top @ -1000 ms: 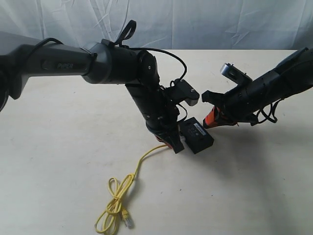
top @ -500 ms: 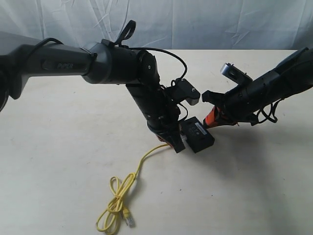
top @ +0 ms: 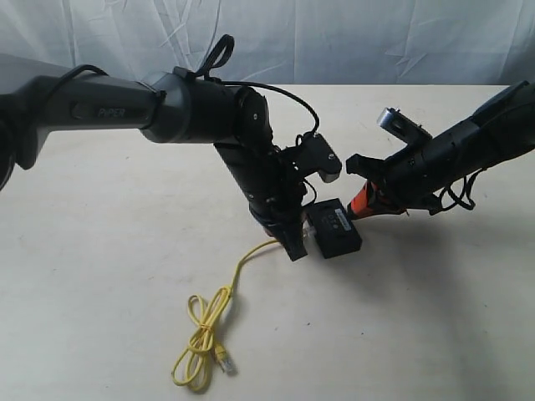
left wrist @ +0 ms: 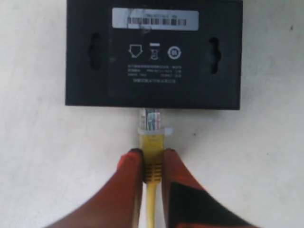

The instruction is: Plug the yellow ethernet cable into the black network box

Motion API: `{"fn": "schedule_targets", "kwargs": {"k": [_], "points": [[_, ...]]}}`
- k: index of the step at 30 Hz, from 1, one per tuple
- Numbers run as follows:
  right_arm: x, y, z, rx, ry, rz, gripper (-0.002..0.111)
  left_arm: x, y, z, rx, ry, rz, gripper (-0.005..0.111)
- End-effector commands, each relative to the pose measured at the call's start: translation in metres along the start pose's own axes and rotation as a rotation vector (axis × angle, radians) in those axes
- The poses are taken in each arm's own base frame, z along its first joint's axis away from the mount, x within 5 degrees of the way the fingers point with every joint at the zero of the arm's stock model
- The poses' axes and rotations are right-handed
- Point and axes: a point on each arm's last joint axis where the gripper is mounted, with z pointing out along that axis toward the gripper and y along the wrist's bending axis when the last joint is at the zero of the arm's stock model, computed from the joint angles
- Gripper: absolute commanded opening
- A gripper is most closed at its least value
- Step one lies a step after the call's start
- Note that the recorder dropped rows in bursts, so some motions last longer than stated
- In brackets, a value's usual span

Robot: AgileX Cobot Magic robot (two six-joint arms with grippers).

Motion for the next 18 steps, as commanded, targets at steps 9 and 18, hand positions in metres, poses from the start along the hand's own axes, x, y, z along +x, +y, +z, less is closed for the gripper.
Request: {"fn": "schedule_targets", "kwargs": {"k": [9,18], "points": [[-0.0004,0.0004,-0.0009,-0.005,0.0,0.0,-0.001,-0.0009,0.002,-0.0032,-0.029,0.011,0.098,0.0],[-0.0006,0.0002,-0.0009,-0.002,-0.003,0.0,-0.001,-0.0005,0.0037,-0.0034,-0.04,0.012,0.096,0.0]]}}
